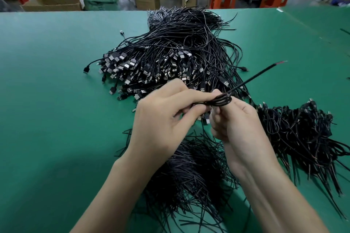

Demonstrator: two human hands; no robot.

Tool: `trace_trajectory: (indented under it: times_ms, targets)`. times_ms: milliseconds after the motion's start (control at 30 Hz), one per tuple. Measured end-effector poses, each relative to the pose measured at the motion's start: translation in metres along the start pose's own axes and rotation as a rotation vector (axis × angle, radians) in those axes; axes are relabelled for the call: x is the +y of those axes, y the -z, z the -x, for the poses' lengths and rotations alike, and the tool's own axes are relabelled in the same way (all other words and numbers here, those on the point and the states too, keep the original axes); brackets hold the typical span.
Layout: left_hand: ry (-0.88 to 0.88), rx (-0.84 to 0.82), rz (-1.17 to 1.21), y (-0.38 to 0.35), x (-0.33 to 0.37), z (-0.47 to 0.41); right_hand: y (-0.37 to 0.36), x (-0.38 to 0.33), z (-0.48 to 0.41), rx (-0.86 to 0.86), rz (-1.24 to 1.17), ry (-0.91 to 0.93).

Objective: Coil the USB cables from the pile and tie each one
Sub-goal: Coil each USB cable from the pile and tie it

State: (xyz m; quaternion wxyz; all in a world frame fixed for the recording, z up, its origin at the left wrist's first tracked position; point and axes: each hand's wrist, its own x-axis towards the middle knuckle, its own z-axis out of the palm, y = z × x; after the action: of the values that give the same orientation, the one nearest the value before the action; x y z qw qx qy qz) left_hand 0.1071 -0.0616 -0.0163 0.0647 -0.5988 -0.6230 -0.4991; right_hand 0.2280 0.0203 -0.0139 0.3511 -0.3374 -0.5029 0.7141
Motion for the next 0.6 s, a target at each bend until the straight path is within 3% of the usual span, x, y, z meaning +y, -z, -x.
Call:
trace_trajectory:
  times_ms: [100,233,367,467,600]
  targets:
    - [0.066,-0.063,0.135,0.003,0.001,0.001,0.001,-0.001,-0.001,0.018,0.032,0.012]
    - [0.318,-0.041,0.369,-0.002,0.006,0.001,0.004,-0.004,0.0,0.0,0.073,0.095]
    - [0.475,-0.028,0.547,-0.005,0.006,0.0,0.003,-0.003,-0.001,0.032,0.064,0.015]
    - [0.421,-0.04,0.545,-0.001,0.005,-0.003,0.003,-0.005,-0.001,-0.023,0.03,-0.002]
    - [0.156,-0.028,0.242,0.005,0.0,-0.003,0.001,-0.002,-0.001,-0.071,-0.018,-0.047]
